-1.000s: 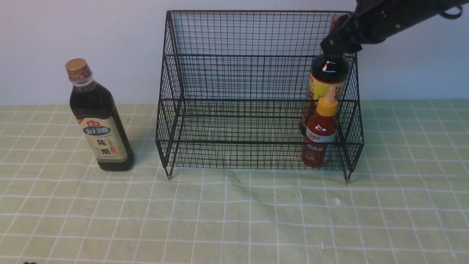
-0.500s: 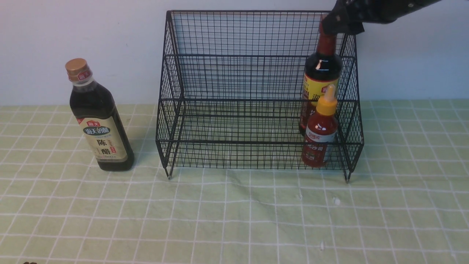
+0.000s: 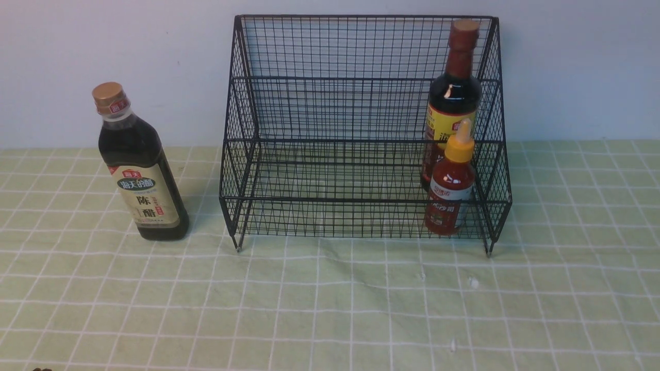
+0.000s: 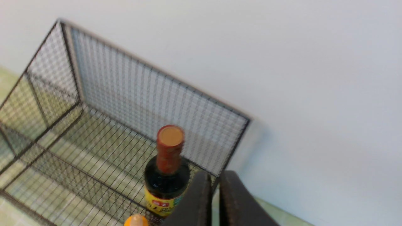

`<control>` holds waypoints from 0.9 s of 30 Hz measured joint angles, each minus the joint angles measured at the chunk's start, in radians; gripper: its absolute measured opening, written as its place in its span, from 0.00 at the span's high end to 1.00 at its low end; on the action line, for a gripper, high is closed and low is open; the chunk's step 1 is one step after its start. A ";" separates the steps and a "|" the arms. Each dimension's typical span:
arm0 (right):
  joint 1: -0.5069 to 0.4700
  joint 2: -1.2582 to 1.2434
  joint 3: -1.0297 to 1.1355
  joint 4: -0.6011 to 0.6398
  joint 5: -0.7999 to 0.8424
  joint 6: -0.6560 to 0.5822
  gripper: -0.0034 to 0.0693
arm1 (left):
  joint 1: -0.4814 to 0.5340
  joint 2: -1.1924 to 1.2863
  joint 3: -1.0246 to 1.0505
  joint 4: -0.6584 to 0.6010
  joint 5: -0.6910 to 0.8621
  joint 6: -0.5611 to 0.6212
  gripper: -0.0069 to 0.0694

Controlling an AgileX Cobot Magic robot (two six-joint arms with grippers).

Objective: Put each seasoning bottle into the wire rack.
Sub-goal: Use the left arm to grab the condiment bottle closest to it

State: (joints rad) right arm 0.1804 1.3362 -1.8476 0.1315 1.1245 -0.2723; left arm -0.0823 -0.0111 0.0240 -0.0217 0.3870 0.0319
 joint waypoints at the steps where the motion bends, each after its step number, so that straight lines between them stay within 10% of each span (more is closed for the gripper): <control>1: 0.000 -0.037 0.000 -0.014 0.018 0.036 0.95 | 0.000 0.000 0.000 0.000 0.000 0.000 0.92; 10: 0.000 -0.419 0.289 0.018 0.039 0.160 0.97 | 0.000 0.000 0.000 0.000 0.000 0.000 0.92; 27: 0.000 -1.045 1.226 0.214 -0.675 0.057 0.97 | 0.000 0.000 0.000 0.000 0.000 0.000 0.92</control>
State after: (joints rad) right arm 0.1804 0.2916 -0.6216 0.3457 0.4491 -0.2155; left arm -0.0823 -0.0111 0.0240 -0.0217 0.3870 0.0319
